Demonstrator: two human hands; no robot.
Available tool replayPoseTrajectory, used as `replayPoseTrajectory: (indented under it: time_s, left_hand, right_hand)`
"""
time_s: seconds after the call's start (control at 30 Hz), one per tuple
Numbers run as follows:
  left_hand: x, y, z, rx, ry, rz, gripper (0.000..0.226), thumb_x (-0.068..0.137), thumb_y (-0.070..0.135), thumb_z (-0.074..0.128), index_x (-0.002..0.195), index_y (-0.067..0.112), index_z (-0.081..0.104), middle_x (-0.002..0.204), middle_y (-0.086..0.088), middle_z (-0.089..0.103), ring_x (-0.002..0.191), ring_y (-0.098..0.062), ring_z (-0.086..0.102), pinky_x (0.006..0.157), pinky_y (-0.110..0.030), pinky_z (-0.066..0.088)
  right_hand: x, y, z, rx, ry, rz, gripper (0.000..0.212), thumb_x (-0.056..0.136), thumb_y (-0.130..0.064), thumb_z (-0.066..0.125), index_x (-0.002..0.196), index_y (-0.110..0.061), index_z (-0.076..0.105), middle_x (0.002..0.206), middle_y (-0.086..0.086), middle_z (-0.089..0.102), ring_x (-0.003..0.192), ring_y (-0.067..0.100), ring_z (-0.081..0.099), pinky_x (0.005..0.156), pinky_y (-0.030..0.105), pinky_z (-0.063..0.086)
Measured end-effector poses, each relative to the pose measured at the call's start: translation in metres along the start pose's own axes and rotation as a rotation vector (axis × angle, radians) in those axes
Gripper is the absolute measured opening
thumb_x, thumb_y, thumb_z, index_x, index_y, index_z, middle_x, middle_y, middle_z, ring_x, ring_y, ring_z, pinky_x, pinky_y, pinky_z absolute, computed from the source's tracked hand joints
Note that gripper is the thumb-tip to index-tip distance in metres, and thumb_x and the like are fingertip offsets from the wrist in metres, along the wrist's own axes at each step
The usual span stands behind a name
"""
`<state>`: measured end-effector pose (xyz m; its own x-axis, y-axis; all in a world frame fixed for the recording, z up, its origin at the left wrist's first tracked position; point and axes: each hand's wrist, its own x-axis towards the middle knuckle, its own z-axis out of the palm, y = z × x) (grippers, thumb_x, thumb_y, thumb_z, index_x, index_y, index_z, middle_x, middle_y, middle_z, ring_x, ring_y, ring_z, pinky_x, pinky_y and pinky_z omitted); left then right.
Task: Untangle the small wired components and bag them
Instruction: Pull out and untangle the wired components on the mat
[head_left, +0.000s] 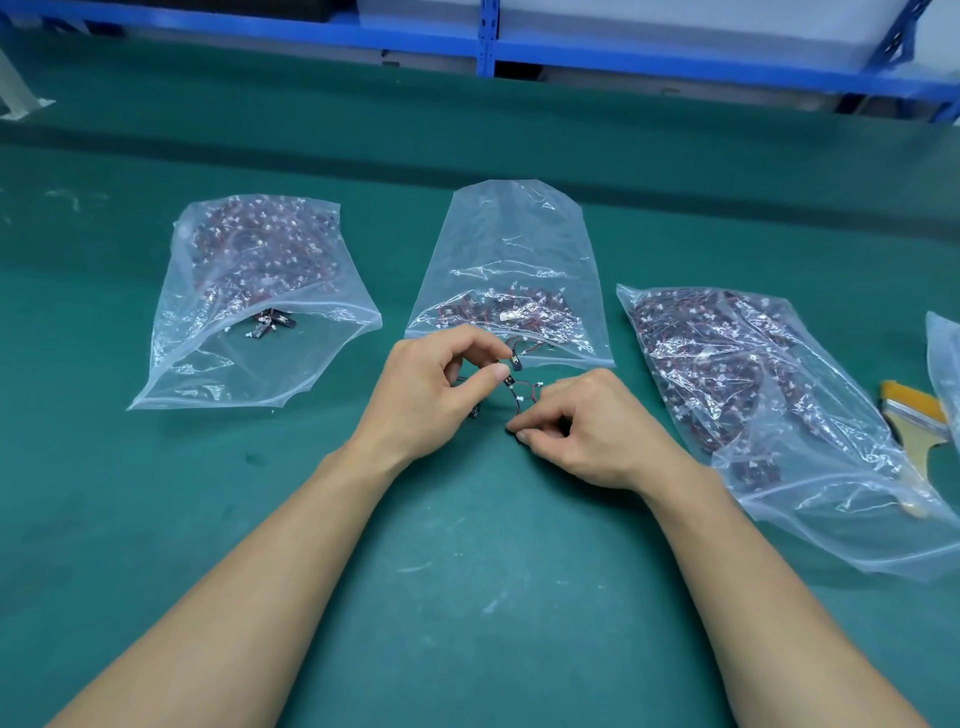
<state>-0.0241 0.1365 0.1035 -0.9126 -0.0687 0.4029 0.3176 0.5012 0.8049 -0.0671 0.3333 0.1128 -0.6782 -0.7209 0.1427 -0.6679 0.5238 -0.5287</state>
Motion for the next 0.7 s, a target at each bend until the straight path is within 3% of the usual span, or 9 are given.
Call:
replayPoseTrajectory:
  time_s: [0.17, 0.3, 0.43, 0.5, 0.6, 0.7]
  left_hand:
    - [-0.002, 0.003, -0.021, 0.026, -0.032, -0.02, 0.011, 0.08, 0.02, 0.067, 0.079, 0.031, 0.068, 0.075, 0.018, 0.065, 0.062, -0.014, 0.041, 0.06, -0.021, 0.035]
    - [-0.009, 0.002, -0.041, 0.061, -0.25, -0.075, 0.009, 0.075, 0.021, 0.068, 0.076, 0.03, 0.071, 0.074, 0.01, 0.068, 0.069, -0.029, 0.054, 0.063, -0.033, 0.043]
    - [-0.013, -0.002, -0.059, 0.055, -0.473, -0.224, 0.008, 0.07, 0.021, 0.072, 0.075, 0.028, 0.073, 0.07, 0.003, 0.071, 0.072, -0.022, 0.066, 0.075, -0.037, 0.054]
    - [-0.012, -0.004, -0.064, 0.058, -0.527, -0.268, 0.007, 0.069, 0.024, 0.075, 0.074, 0.028, 0.074, 0.07, 0.003, 0.072, 0.07, -0.013, 0.067, 0.078, -0.031, 0.054]
    - [-0.011, -0.004, -0.071, 0.085, -0.57, -0.302, 0.014, 0.07, 0.024, 0.086, 0.076, 0.027, 0.074, 0.07, 0.005, 0.074, 0.069, -0.003, 0.068, 0.073, -0.011, 0.047]
    - [-0.011, -0.005, -0.075, 0.167, -0.548, -0.334, 0.019, 0.069, 0.029, 0.09, 0.077, 0.027, 0.073, 0.071, 0.01, 0.074, 0.068, -0.005, 0.068, 0.07, -0.018, 0.05]
  right_hand:
    - [-0.001, 0.001, 0.001, -0.02, 0.018, 0.02, 0.018, 0.081, -0.017, 0.072, 0.092, -0.027, 0.082, 0.059, -0.016, 0.057, 0.062, 0.012, 0.058, 0.068, 0.035, 0.052]
    - [-0.001, 0.001, 0.001, -0.039, 0.045, 0.013, 0.017, 0.079, -0.014, 0.073, 0.087, -0.026, 0.082, 0.056, -0.017, 0.054, 0.059, 0.008, 0.056, 0.067, 0.033, 0.052]
    - [-0.002, 0.001, 0.002, 0.0, 0.212, 0.009, 0.011, 0.077, -0.015, 0.075, 0.077, -0.025, 0.08, 0.051, -0.012, 0.048, 0.053, 0.008, 0.05, 0.061, 0.031, 0.049]
    - [-0.001, 0.002, 0.003, 0.03, 0.32, 0.02, 0.009, 0.079, -0.016, 0.074, 0.075, -0.023, 0.078, 0.051, -0.01, 0.049, 0.052, 0.01, 0.048, 0.057, 0.028, 0.045]
    - [0.001, 0.005, 0.005, 0.074, 0.442, 0.061, 0.009, 0.081, -0.016, 0.073, 0.077, -0.022, 0.078, 0.051, -0.009, 0.051, 0.052, 0.01, 0.048, 0.056, 0.024, 0.041]
    - [0.005, 0.007, 0.005, 0.109, 0.486, 0.115, 0.009, 0.083, -0.017, 0.074, 0.083, -0.024, 0.078, 0.057, -0.013, 0.057, 0.053, 0.008, 0.051, 0.058, 0.017, 0.037]
